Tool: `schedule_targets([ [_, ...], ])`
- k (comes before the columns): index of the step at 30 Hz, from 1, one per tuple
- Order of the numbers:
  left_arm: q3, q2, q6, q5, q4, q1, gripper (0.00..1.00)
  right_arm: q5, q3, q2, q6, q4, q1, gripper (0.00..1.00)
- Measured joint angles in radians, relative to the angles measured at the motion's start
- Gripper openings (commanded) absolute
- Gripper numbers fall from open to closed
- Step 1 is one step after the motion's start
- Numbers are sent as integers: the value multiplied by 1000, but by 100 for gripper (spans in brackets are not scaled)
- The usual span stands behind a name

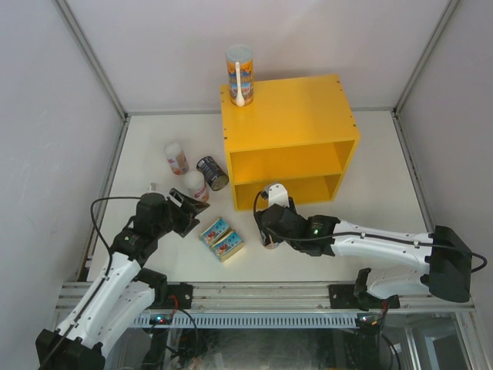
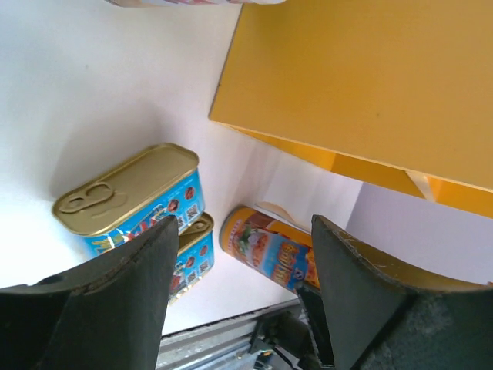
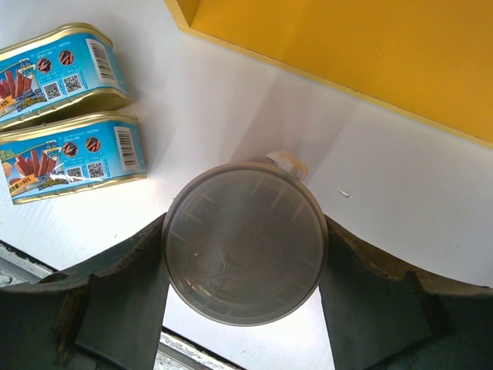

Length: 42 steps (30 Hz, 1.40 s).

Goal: Place and organize the canned foods onto the counter
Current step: Place the canned food on the counter.

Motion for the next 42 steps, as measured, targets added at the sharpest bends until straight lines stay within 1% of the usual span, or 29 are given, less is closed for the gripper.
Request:
schedule_targets([
  [4, 5, -7, 54, -31, -28, 0, 73, 10, -9, 0, 1, 12, 6, 69],
  [9, 5, -23, 92, -56, -40, 0, 73, 25, -26, 0, 4, 61, 11, 74],
  [18, 5, -30, 121, -76, -57, 0, 73, 54, -68, 0, 19, 146, 15, 76],
  [21, 5, -29, 134, -82, -65, 0, 73, 65, -85, 0, 22, 166, 23, 75],
  [25, 6, -29, 145, -87, -79, 0, 73, 89, -108, 0, 26, 193, 36, 72],
  [28, 12, -29, 153, -90, -91, 0, 73, 107, -124, 0, 30, 211, 43, 69],
  [29, 14, -29, 154, -92, -91, 0, 73, 111, -127, 0, 30, 216, 45, 66],
  [31, 21, -30, 158, -95, -92, 0, 73, 126, -134, 0, 33, 227, 50, 57],
  [33, 25, -30, 161, -97, -94, 0, 73, 141, -141, 0, 34, 241, 56, 45],
  [35, 26, -30, 161, -101, -94, 0, 73, 154, -147, 0, 35, 251, 62, 35],
  [37, 26, -31, 161, -106, -98, 0, 73, 165, -151, -1, 35, 258, 68, 29],
  [42, 26, -40, 162, -112, -111, 0, 72, 175, -166, -18, 34, 267, 80, 19],
])
